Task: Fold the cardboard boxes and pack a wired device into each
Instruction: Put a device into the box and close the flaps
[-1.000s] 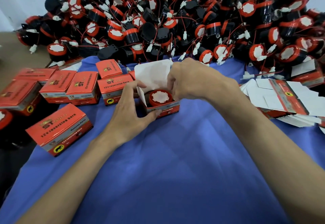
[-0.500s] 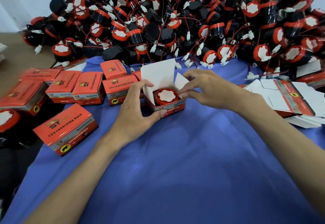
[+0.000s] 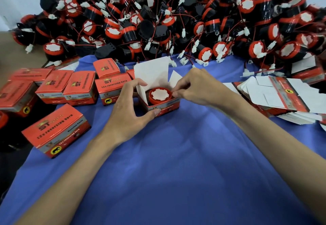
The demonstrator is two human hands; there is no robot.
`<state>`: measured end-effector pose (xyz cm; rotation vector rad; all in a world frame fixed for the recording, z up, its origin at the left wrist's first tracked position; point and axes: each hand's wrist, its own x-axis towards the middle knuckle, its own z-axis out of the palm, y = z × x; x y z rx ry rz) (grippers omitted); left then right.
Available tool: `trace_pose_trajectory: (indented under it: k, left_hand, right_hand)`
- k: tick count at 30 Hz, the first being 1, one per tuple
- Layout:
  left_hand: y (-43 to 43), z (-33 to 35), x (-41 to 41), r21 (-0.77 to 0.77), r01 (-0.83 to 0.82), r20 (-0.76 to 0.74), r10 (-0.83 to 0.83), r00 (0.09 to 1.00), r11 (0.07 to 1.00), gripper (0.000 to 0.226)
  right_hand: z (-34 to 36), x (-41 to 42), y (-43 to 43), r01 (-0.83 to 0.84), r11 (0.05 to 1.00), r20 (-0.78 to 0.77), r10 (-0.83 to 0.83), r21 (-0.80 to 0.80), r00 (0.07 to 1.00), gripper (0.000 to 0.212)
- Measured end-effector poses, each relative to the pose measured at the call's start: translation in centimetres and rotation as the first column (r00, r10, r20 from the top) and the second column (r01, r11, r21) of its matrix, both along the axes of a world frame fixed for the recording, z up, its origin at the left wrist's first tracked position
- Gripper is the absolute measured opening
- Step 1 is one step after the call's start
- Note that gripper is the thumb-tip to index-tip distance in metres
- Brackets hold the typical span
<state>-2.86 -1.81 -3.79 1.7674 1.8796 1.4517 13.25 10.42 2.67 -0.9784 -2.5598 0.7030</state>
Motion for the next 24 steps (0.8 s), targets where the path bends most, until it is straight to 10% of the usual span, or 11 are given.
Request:
trace_pose_trajectory:
  k: [8,18,24]
  left_hand:
    - [-0.1,0.1,0.2,0.006,-0.001,-0.006,0.001,1.0,1.0,0.065]
    - [-0.1,0.0,0.2,0.004,-0.023,0.025,0.023,0.999,1.0,0.066]
    - [-0.2,0.2,0.3,0.003,-0.027,0.014,0.027,1.0,1.0,0.065]
  right_hand:
    - [-1.2,-1.5,-1.8,0.297,0.954,-0.033,-0.295,0.039,0.955,0.028]
    - [-0.5,-0.6,-1.8,0.185,0.931,0.005,-0.197,0.316,0.98,0.011]
    - [-0.6,-0.1,-0.2,-0.063,0.983,0.209,0.026,0.172,0.978,0.046]
